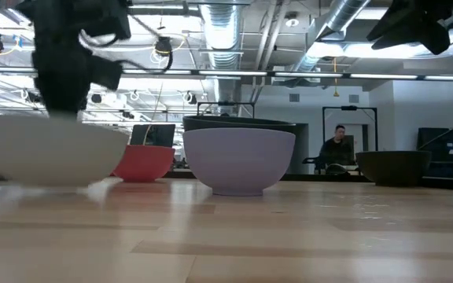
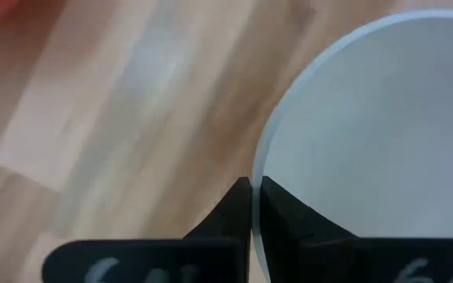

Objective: Nest bowls inside each other
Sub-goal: Stack the left white bowl on top of the black bowl

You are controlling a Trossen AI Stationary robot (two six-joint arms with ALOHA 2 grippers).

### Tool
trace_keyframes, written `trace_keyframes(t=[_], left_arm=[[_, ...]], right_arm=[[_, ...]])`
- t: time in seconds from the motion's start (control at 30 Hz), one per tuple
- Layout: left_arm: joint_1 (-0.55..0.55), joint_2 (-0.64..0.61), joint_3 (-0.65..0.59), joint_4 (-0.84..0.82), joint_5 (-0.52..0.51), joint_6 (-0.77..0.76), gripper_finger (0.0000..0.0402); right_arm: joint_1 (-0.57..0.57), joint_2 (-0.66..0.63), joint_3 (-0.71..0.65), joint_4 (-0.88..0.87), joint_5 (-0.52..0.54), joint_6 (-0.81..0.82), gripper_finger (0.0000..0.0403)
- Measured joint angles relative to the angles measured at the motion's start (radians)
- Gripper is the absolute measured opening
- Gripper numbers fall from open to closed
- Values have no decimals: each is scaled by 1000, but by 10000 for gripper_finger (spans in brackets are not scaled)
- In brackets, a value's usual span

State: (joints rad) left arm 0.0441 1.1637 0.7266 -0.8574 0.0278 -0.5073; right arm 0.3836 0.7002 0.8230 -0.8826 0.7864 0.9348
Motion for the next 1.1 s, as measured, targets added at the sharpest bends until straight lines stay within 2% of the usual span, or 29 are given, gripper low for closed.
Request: trace_keyframes(t=[0.17, 0.3, 0.53, 0.73, 0.87, 1.1], left_arm=[[0, 9, 182, -83, 3, -12, 2], [0, 88, 399, -179, -23, 15, 1], [-15, 434, 795, -412, -74, 185, 1], [-15, 668, 1084, -428, -118, 352, 0], [9, 763, 1185, -420, -122, 439, 0], [26, 843, 1196, -326, -84, 514, 0]], right_arm=[[0, 0, 0, -4, 0, 0, 138], [0, 0, 0, -8, 0, -1, 138], [0, 0, 0, -30, 0, -1, 138], [0, 0, 0, -29, 0, 0, 138], [1, 0, 0, -20, -3, 0, 138], [2, 0, 0, -14, -30, 1, 138]])
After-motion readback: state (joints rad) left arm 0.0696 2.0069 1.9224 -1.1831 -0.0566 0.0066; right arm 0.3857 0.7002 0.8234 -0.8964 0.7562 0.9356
